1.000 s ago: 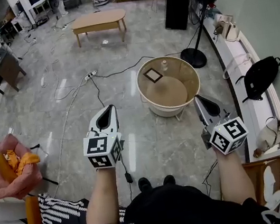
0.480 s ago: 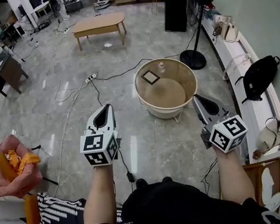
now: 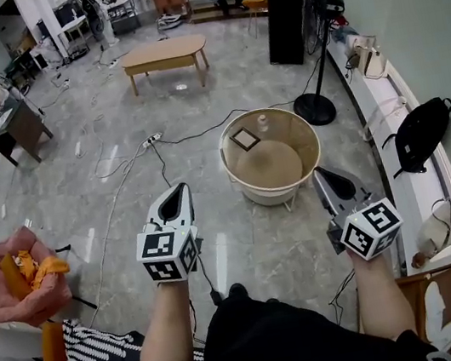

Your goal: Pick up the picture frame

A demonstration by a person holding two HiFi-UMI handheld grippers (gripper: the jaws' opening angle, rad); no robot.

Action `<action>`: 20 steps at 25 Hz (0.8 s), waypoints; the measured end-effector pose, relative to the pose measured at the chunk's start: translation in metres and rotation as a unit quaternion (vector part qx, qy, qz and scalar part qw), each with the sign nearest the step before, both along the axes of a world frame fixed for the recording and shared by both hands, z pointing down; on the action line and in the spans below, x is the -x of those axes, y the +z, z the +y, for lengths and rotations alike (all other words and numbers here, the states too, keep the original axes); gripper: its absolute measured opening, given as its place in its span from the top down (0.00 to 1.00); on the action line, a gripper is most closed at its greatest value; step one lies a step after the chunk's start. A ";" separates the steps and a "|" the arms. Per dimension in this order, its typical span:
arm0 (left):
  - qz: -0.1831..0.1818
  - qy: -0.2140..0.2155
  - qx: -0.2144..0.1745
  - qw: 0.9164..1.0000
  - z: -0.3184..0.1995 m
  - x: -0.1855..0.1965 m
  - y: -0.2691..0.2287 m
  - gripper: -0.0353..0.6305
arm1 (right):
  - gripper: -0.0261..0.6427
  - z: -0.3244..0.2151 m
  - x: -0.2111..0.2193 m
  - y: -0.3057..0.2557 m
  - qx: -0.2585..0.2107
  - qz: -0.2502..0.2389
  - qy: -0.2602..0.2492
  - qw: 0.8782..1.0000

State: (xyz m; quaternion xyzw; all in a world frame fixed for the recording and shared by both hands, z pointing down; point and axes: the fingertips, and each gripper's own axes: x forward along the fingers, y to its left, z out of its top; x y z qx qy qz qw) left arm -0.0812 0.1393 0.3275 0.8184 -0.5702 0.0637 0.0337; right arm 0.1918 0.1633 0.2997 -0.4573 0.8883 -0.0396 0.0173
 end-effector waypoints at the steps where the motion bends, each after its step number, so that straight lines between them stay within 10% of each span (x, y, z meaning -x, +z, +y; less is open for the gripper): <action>1: 0.000 0.001 0.000 1.000 -0.002 -0.001 0.000 0.94 | 0.95 -0.001 0.000 0.000 0.000 -0.001 0.000 1.000; 20: 0.015 0.010 0.022 1.000 -0.126 0.042 0.030 0.94 | 0.95 -0.118 0.054 0.030 0.038 0.021 -0.016 0.999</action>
